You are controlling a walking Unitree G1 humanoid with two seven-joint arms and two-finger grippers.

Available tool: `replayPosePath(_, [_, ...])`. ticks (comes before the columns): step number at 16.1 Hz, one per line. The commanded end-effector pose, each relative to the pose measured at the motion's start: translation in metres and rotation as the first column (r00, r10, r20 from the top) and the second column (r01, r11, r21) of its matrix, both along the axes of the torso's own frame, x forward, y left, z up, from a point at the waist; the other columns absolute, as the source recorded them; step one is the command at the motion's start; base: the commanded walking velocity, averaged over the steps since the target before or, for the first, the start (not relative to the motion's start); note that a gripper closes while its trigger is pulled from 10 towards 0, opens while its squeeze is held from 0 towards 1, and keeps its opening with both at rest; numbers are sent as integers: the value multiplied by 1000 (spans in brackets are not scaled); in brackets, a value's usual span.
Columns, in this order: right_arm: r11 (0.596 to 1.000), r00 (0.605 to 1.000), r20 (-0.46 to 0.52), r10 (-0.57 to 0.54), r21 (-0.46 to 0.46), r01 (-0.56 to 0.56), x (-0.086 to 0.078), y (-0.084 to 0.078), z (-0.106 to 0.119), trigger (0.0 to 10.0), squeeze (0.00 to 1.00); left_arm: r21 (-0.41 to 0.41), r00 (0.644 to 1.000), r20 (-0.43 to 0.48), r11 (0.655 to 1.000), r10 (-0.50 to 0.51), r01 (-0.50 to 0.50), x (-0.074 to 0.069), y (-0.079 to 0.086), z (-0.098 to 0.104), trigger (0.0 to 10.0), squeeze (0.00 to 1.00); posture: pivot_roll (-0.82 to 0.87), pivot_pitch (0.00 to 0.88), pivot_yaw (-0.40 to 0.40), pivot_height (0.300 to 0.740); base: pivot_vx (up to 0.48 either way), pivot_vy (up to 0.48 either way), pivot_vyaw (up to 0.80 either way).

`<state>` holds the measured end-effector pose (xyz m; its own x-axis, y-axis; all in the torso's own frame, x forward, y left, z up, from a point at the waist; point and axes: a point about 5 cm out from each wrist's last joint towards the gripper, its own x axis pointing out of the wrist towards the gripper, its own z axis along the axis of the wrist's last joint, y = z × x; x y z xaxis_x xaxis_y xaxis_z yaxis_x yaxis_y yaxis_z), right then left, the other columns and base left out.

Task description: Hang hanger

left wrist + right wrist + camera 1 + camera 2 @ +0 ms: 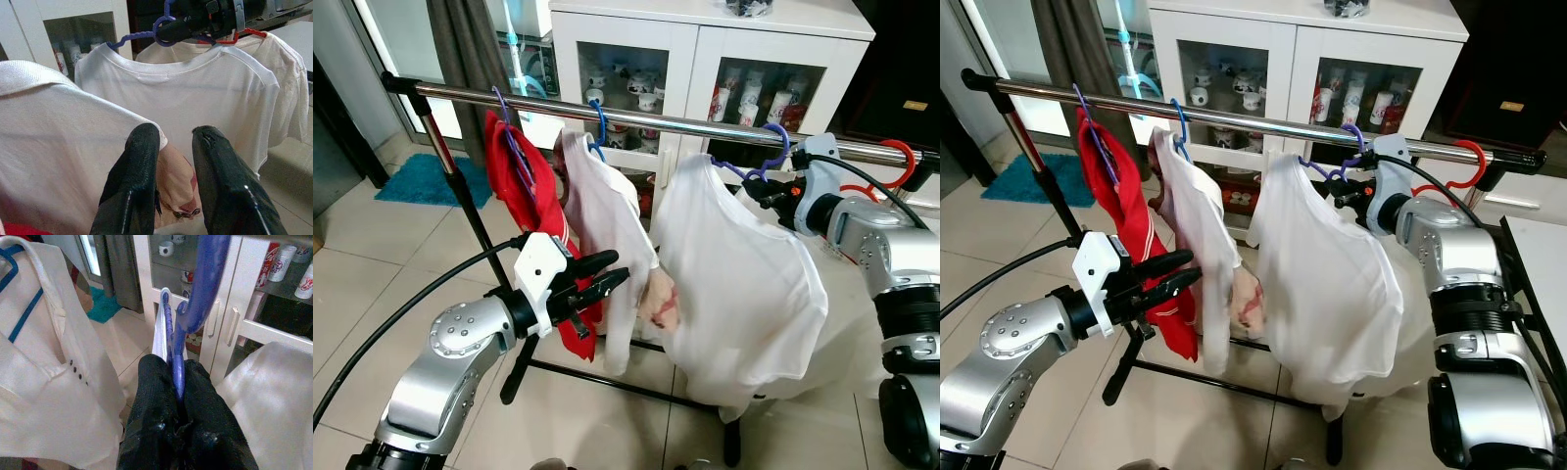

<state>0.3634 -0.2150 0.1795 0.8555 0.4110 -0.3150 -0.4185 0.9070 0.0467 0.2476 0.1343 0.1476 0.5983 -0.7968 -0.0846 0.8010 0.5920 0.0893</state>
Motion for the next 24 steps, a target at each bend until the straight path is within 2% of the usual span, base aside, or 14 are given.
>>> replayPosePath(1, [1000,999,48,-2,29,0,-1,-1,10,0,0,1,1000,3,1000,-20,20,-1,-3,1,10000,0,-4,42,17,740,0,0,0])
replayPosePath(4, [999,996,87,-15,41,12,-3,3,12,0,0,1,1000,3,1000,-20,20,-1,-3,1,10000,0,-4,42,17,740,0,0,0])
replayPosePath(7, [994,988,105,-109,7,109,-1,0,8,0,0,0,1000,3,1000,-22,22,0,-3,1,10000,0,-7,41,19,740,0,0,0])
replayPosePath(12, [993,987,109,-118,37,115,-6,2,11,0,0,3,1000,-4,1000,-10,10,-1,-4,-1,10000,0,-13,45,17,740,0,0,0])
replayPosePath(15, [991,972,196,-130,45,123,-14,4,22,0,0,-2,1000,0,1000,9,-9,-3,-5,-3,10000,0,-18,49,15,740,0,0,0])
replayPosePath(17, [990,965,224,-139,60,128,-21,6,29,0,0,-4,1000,-2,1000,10,-10,-4,-5,-4,10000,0,-21,50,22,740,0,0,0])
replayPosePath(21, [984,949,260,-177,38,173,-37,10,27,0,0,-5,1000,-5,1000,21,-21,-5,-5,-5,10000,0,-22,49,24,740,0,0,0])
replayPosePath(22, [983,956,232,-181,46,175,-45,13,20,0,0,-2,999,-2,999,45,-45,-4,-3,-6,10000,0,-22,48,22,740,0,0,0])
replayPosePath(23, [989,976,163,-144,47,138,-61,23,2,0,0,14,991,-8,991,133,-133,0,3,-11,10000,0,-23,51,19,740,0,0,0])
replayPosePath(24, [991,983,134,-129,41,125,-68,27,-8,0,0,34,983,-13,982,184,-183,2,7,-15,10000,0,-23,54,14,740,0,0,0])
